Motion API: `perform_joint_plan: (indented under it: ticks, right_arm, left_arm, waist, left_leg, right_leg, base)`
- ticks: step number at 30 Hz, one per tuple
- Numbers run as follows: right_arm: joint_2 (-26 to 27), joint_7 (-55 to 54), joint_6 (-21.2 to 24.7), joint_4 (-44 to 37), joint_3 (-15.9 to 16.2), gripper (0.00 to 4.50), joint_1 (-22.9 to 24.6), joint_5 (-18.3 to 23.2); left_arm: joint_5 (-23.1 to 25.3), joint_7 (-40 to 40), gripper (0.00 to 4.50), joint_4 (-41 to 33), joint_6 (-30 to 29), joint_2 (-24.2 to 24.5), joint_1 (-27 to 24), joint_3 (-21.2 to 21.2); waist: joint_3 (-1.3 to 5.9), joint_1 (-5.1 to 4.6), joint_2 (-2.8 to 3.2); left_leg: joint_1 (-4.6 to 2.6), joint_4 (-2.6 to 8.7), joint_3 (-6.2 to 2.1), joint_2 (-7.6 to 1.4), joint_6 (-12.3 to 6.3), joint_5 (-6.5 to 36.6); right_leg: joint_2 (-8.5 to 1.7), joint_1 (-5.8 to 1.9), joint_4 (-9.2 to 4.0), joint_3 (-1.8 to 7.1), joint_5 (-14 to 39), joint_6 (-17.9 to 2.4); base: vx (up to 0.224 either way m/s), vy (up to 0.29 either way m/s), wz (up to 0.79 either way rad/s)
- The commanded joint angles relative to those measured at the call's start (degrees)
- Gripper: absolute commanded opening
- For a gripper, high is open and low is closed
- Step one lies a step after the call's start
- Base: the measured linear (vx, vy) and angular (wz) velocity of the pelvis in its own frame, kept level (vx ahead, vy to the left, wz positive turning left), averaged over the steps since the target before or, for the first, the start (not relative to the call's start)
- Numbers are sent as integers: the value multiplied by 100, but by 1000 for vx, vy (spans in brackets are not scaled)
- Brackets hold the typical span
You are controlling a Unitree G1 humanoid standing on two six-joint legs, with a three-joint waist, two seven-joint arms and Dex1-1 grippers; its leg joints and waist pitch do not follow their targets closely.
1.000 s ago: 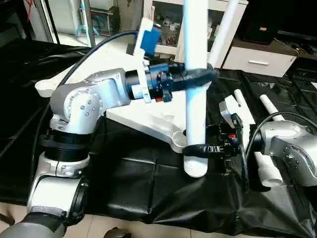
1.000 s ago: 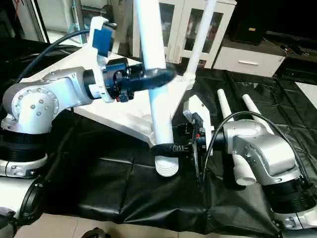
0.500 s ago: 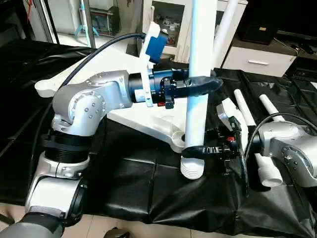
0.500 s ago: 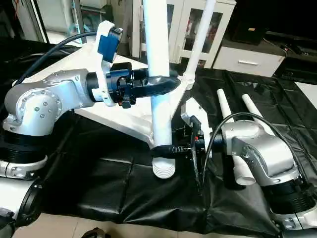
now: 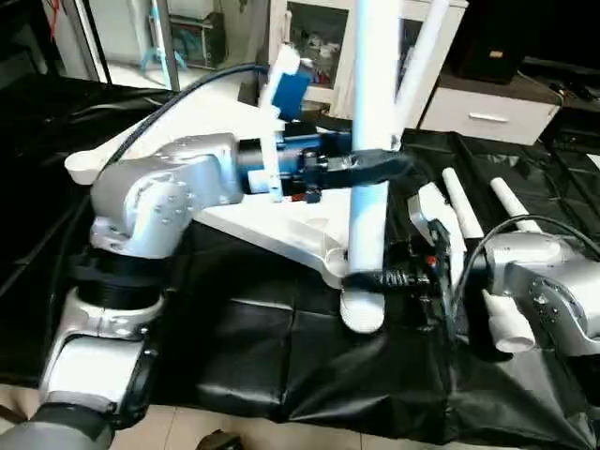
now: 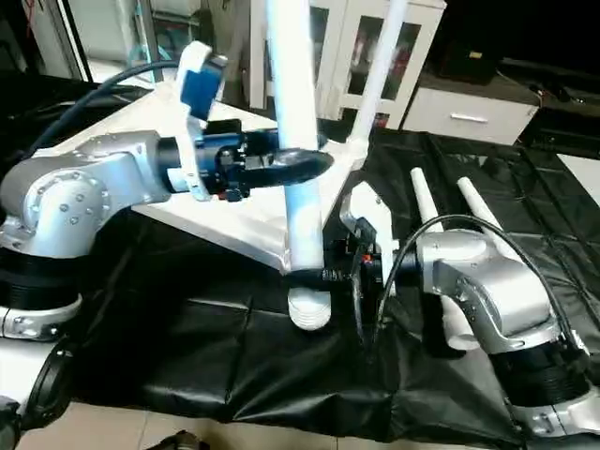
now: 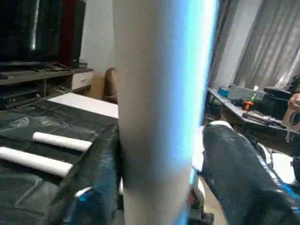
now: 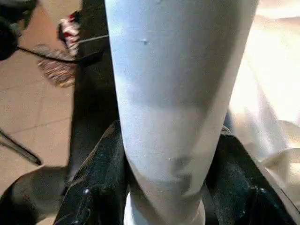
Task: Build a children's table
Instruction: Pick table leg
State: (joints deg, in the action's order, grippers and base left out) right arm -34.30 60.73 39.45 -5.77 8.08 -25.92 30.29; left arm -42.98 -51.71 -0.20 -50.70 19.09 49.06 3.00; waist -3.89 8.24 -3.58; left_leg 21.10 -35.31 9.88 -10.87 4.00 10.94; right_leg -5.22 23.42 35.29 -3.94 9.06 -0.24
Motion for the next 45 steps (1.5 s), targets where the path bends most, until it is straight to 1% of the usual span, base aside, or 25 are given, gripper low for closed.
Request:
perform_joint_plan:
  ticks: [1,4,5,6,7,9,10,13,14,15,17,18,19,20,25,28,29,34,36,37,38,39,41,42,45]
  right_arm:
    - [8,-256,-127,142,-303,185,26,-120]
    - [116,-990,-340,528,-558,184,-35,-427]
    - [116,-990,-340,529,-558,184,-35,-428]
    - [103,-1253,-443,680,-653,184,-11,-577]
    - [103,-1253,-443,680,-653,184,-11,-577]
    - [91,-1484,-506,710,-715,184,92,-732]
    - [96,-1609,-548,683,-728,184,157,-827]
    - [186,-1809,-471,385,-898,184,435,-791]
    - [198,-1837,-459,362,-918,184,458,-778]
    - [205,-1853,-423,239,-949,184,553,-732]
    - [187,-1833,-391,93,-958,184,660,-684]
    - [161,-1799,-338,-54,-966,184,758,-626]
    - [144,-1782,-306,-136,-978,184,814,-590]
    - [144,-1782,-306,-136,-978,184,814,-590]
    - [17,-1757,-112,-611,-1069,184,1102,-443]
    - [-30,-1745,13,-820,-1135,184,1218,-351]
    - [-43,-1739,40,-867,-1147,184,1246,-331]
    - [-122,-1714,110,-959,-1170,184,1298,-267]
    - [-139,-1694,129,-961,-1158,184,1289,-263]
    - [-145,-1687,148,-966,-1146,184,1276,-252]
    - [-148,-1670,160,-970,-1123,184,1258,-244]
    - [-148,-1670,160,-970,-1123,184,1258,-244]
    - [-170,-1587,179,-991,-1061,184,1229,-206]
    - [-196,-1548,201,-1011,-1023,184,1215,-182]
    - [-228,-1481,212,-996,-966,184,1164,-169]
  left_arm:
    - [80,-113,315,-118,157,94,-113,-34]
    - [696,-363,319,96,740,653,-472,117]
    - [697,-363,319,96,740,654,-472,117]
    - [1061,-423,319,331,1119,838,-606,253]
    - [1061,-423,319,331,1119,838,-606,253]
    - [1810,-384,319,775,1806,1043,-682,757]
    - [2255,-294,319,1080,2258,1093,-679,1075]
    - [3399,235,319,2481,3661,835,-372,1916]
    - [3479,240,337,2600,3770,802,-341,1965]
    - [3641,91,354,2986,3982,717,-218,2131]
    - [3805,-125,354,3412,4177,626,-76,2270]
    - [3997,-243,374,3885,4479,533,92,2385]
    - [4097,-322,390,4145,4649,484,183,2441]
    - [4097,-322,398,4145,4649,484,183,2441]
    - [5085,-32,413,5807,5858,318,776,2986]
    - [5380,80,413,6371,6083,246,973,3159]
    - [5387,7,413,6476,6066,223,998,3148]
    - [5401,-240,413,6827,6132,103,1142,3016]
    - [5557,-113,413,6996,6240,23,1201,3072]
    - [5623,-59,413,7109,6303,-33,1230,3073]
    - [5624,-73,413,7175,6300,-85,1237,3052]
    - [5624,-73,396,7175,6300,-85,1237,3052]
    - [5649,-187,396,7306,6315,-183,1249,3037]
    - [5698,-271,385,7431,6323,-252,1275,3009]
    - [5875,-324,350,7528,6355,-308,1304,3104]
  waist:
    - [440,-7,118]
    - [432,-46,139]
    - [430,-53,162]
    - [434,-72,192]
    - [428,-73,181]
    - [425,-49,185]
    - [442,-46,222]
    - [446,-33,226]
    - [455,-23,267]
    - [476,-36,240]
    - [505,-37,294]
    - [469,-59,314]
    - [489,-52,343]
    - [491,-48,318]
    - [496,-68,390]
    - [494,-76,391]
    - [495,-82,415]
    - [488,-107,407]
    - [489,-100,371]
    - [487,-95,384]
    - [486,-103,342]
    - [488,-95,365]
    - [487,-99,295]
    - [481,-86,321]
    - [477,-92,298]
  left_leg:
    - [-89,480,-68,-198,331,1234]
    - [-93,501,-67,-186,396,1344]
    - [-99,505,-73,-182,402,1373]
    - [-113,506,-67,-179,441,1438]
    - [-108,509,-65,-173,434,1446]
    - [-124,514,-77,-184,384,1434]
    - [-134,511,-73,-181,398,1414]
    - [-143,506,-53,-168,340,1491]
    - [-143,501,-62,-159,327,1475]
    - [-92,511,-72,-170,326,1334]
    - [-86,492,-87,-182,338,1175]
    - [-76,486,-65,-142,262,1254]
    - [-92,481,-65,-149,269,1262]
    - [-86,478,-62,-149,237,1231]
    - [-61,467,-75,-155,110,1163]
    - [-71,461,-60,-149,76,1174]
    - [-73,473,-71,-169,79,1173]
    - [-92,478,-70,-185,81,1301]
    - [-87,473,-66,-185,40,1282]
    - [-77,474,-73,-187,16,1247]
    - [-76,474,-64,-188,-1,1231]
    - [-74,470,-68,-194,-29,1177]
    - [-63,464,-57,-189,-70,1132]
    - [-62,463,-59,-185,-90,1097]
    - [-65,469,-63,-200,-131,1086]
  right_leg:
    - [-297,-292,-360,223,1353,-1064]
    - [-287,-279,-384,221,1531,-966]
    - [-281,-273,-399,221,1598,-927]
    - [-275,-270,-394,226,1634,-888]
    - [-274,-268,-415,226,1654,-872]
    - [-268,-251,-444,229,1603,-837]
    - [-276,-267,-395,235,1502,-834]
    - [-266,-253,-451,252,1529,-711]
    - [-273,-259,-454,255,1530,-692]
    - [-298,-309,-419,251,1375,-733]
    - [-313,-322,-355,245,1068,-854]
    - [-283,-317,-444,243,1109,-878]
    - [-284,-336,-415,246,1078,-899]
    - [-299,-341,-418,250,1050,-915]
    - [-310,-371,-428,249,1229,-901]
    - [-305,-355,-475,250,1408,-862]
    - [-314,-352,-462,250,1389,-912]
    - [-338,-340,-464,244,1380,-1123]
    - [-341,-346,-462,244,1368,-1152]
    - [-345,-352,-459,242,1355,-1154]
    - [-342,-356,-466,243,1349,-1142]
    - [-359,-354,-451,247,1322,-1172]
    - [-359,-362,-454,247,1309,-1176]
    - [-368,-358,-459,247,1387,-1162]
    - [-370,-351,-471,246,1491,-1109]
  base:
    - [0,0,0]
    - [0,0,0]
    - [0,0,0]
    - [0,0,0]
    - [0,0,0]
    - [0,0,0]
    - [0,0,0]
    - [0,0,0]
    - [0,0,0]
    - [0,0,0]
    - [0,0,0]
    - [0,0,0]
    - [0,0,0]
    - [0,0,0]
    - [0,0,0]
    - [0,0,0]
    - [0,0,0]
    - [0,0,0]
    - [0,0,0]
    - [0,0,0]
    - [0,0,0]
    - [0,0,0]
    - [0,0,0]
    - [0,0,0]
    - [0,0,0]
